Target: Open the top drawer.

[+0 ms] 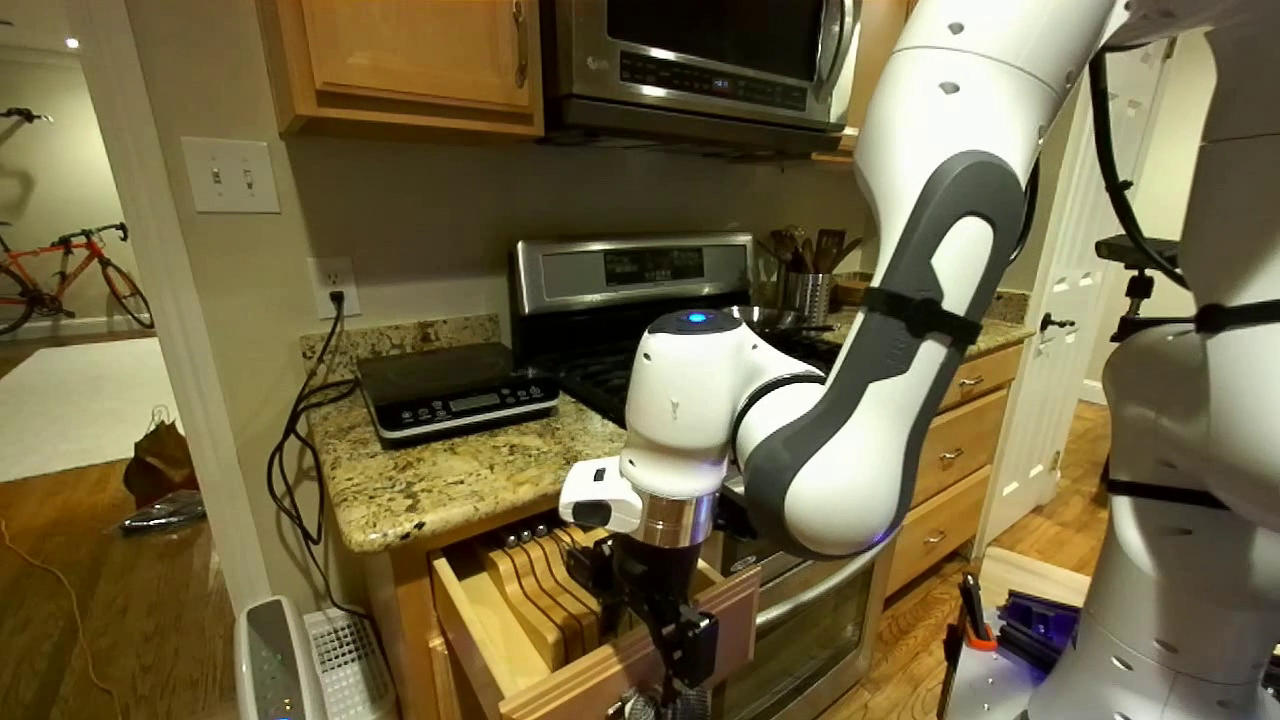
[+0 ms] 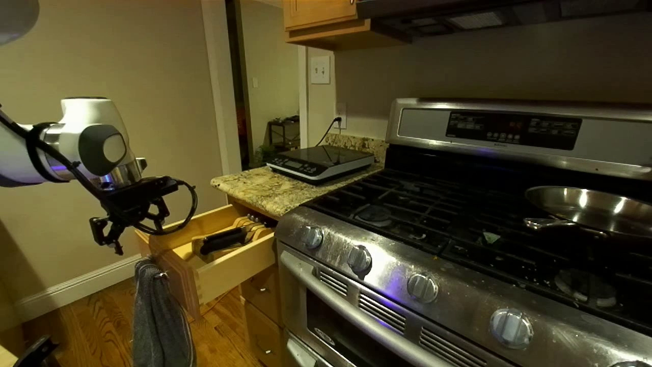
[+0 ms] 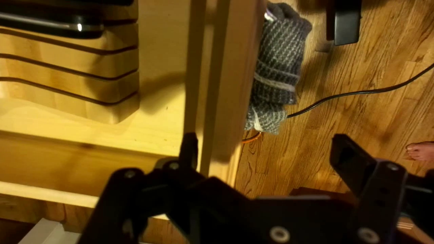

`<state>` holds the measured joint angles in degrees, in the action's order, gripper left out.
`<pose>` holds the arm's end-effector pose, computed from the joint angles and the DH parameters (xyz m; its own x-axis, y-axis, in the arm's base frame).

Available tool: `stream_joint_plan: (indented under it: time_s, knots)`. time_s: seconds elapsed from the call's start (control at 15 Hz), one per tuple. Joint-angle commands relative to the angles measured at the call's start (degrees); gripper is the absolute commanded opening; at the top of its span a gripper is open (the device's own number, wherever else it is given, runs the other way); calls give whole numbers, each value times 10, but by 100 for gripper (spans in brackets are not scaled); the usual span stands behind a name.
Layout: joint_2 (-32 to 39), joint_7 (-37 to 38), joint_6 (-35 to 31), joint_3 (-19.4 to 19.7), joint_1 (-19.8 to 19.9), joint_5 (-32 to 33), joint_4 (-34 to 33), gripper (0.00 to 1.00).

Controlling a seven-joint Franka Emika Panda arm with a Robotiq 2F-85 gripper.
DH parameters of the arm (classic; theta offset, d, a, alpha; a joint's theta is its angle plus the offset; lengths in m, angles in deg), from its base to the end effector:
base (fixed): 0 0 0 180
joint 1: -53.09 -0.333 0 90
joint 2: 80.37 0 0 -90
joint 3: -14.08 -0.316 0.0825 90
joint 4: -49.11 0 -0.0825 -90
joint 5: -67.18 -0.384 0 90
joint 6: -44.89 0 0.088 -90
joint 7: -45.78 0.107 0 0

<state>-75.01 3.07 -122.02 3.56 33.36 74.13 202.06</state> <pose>0.3695 0.2259 0.2216 0.1761 0.9801 0.0916 0.9748 -0.1866 0.1226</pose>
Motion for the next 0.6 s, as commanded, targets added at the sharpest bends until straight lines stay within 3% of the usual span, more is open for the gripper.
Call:
stream_joint_plan:
  time_s: [0.0, 0.13, 0.2, 0.33, 0.53]
  knots:
    - [7, -54, 32, -16, 12, -57, -12, 100]
    - [5, -72, 49, -19, 10, -82, -15, 100]
    - [4, -71, 57, -50, 39, -81, -16, 100]
    - [-5, -93, 78, -71, 48, -107, -17, 100]
    - [-18, -172, 115, -116, 64, -198, -20, 100]
